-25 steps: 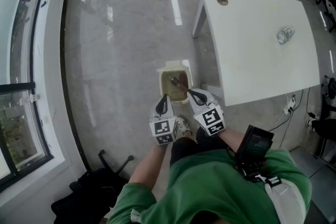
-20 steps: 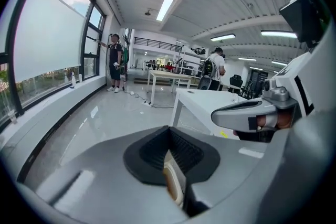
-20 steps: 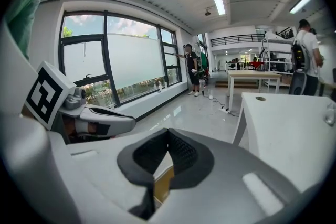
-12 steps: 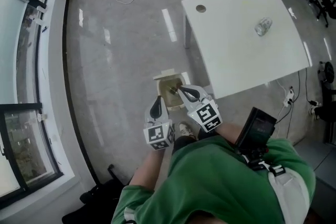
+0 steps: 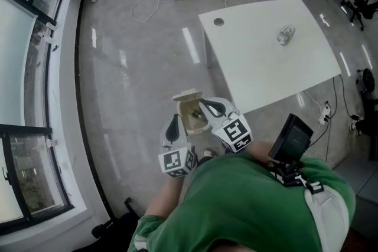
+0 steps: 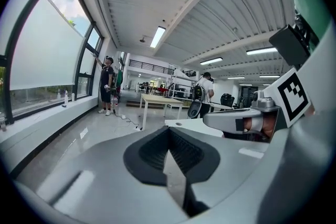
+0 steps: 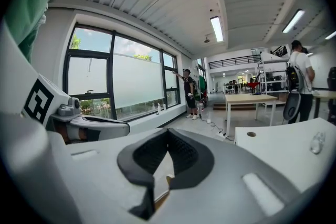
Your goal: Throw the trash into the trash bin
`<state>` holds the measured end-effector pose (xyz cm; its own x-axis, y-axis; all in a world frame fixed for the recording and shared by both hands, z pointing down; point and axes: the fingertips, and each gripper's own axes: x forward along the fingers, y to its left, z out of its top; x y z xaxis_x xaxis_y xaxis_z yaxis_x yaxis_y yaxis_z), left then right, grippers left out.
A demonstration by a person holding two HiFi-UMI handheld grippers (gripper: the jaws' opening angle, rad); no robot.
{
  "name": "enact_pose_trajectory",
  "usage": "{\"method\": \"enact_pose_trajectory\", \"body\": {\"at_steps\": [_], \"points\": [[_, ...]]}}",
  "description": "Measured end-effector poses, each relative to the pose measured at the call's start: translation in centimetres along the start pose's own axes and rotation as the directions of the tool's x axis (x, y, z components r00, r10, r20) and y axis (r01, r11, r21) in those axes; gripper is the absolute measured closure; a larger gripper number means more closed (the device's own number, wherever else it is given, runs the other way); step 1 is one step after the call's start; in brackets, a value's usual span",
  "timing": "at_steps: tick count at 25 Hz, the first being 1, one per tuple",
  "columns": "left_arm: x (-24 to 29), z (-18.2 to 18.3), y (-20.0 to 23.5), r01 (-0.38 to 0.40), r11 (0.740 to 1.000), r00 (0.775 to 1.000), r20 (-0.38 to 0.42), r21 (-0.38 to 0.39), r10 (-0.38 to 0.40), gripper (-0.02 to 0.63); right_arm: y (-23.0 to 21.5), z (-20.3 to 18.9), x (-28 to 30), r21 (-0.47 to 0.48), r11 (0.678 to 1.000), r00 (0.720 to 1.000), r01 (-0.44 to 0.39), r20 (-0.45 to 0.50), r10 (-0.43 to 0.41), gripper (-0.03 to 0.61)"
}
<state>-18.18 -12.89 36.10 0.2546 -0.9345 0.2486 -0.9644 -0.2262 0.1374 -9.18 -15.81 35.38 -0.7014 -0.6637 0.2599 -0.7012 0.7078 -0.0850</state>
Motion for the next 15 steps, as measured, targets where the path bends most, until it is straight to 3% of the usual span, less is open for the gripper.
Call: {"method": "enact_pose_trajectory", "body": {"at_steps": [15], "points": [[-0.6, 3.2, -1.3, 0.061, 0.998, 0.996, 0.069, 0.025, -0.063, 0.607, -0.1, 3.3, -1.7, -0.041, 0.998, 0.996, 0.054, 0.068, -0.052, 0.575]]}}
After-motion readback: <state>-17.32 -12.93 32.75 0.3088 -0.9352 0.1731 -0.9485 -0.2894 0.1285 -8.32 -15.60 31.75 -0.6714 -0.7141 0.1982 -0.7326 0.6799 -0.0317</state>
